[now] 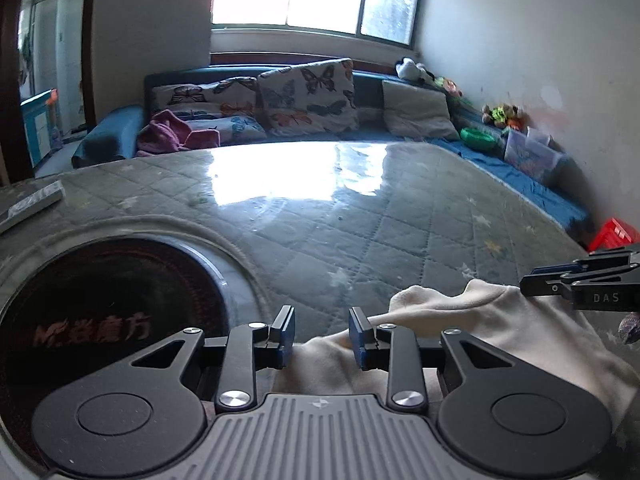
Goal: Fold clothes
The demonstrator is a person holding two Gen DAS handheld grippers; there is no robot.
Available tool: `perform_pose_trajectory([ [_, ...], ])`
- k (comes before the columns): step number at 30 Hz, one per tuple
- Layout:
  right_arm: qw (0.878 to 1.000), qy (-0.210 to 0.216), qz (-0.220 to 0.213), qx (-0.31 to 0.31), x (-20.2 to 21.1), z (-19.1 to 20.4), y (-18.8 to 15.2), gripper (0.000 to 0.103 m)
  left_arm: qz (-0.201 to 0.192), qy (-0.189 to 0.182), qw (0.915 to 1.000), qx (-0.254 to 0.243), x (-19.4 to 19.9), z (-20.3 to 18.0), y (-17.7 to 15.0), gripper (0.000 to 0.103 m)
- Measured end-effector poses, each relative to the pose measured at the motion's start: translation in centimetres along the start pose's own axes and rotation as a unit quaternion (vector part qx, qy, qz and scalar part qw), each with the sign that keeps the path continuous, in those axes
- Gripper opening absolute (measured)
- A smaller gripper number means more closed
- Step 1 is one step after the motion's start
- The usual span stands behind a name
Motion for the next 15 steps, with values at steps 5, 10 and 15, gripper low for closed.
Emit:
perform_pose_trajectory([
  [5,1.0,0.011,-0.012,0.003,1.2,0.5,-0.1,0.019,0.003,0.004,1.0,-0.006,1.0,0.4,-1.2,0.037],
  [10,1.0,0.006,0.0,0.002,0.6,0.7,-0.7,0.019,0.008,0.006,0.9996,0.026,0.8,1.4,-1.4,0.032],
  [15,1.0,0.003,-0.003,-0.002,0.5,0.5,-0.8,0.019,0.006,0.025,0.9992,0.031,0.9,2.4,-1.7,0.032],
])
Point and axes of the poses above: each gripper's, at about its wrist camera, not at the fingertips, and x roughly against the way its jaws point, z to its left, y to its top, the point moved 2 cm from there along -x, roughly the way its jaws point, and after that the axes turned 10 degrees about x, right-handed, at the moved point
